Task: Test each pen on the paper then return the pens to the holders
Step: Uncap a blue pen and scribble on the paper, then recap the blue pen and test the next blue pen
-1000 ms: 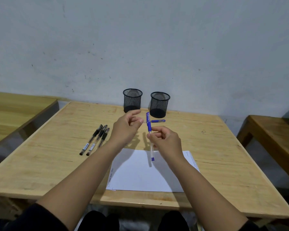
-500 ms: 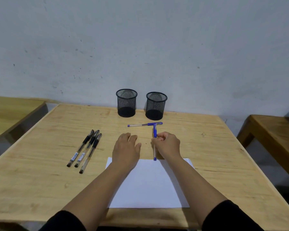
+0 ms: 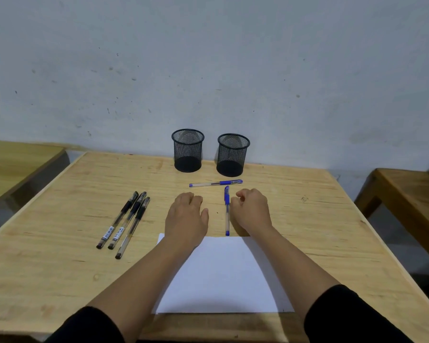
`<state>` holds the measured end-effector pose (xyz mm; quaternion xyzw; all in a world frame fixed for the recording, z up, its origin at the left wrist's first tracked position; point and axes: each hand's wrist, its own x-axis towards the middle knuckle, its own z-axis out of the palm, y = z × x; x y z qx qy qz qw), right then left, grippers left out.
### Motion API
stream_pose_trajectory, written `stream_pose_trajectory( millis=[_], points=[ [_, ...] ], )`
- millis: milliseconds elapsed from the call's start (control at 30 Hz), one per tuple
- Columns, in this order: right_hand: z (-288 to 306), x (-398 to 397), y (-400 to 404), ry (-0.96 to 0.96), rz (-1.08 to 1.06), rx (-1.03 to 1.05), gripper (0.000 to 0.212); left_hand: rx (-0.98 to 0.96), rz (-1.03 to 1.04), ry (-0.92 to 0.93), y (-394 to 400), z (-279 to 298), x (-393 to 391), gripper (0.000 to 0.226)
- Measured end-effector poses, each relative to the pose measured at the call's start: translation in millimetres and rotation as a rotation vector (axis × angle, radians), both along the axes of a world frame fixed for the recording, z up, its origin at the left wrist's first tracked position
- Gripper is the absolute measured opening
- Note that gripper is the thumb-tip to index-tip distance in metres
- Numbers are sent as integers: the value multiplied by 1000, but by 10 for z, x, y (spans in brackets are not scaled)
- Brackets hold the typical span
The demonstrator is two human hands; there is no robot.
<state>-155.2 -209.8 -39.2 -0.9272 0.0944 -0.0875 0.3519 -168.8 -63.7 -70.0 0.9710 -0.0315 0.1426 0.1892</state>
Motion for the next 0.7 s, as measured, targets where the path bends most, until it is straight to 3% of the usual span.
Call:
stream_pose_trajectory(
  millis=[233, 700],
  points=[
    [81, 237, -243, -67, 205, -307, 37, 132, -14, -44, -38, 223, 334, 42],
    [-127, 767, -316, -117, 322, -431, 30, 109, -94, -30, -60, 125, 788, 28]
  ],
)
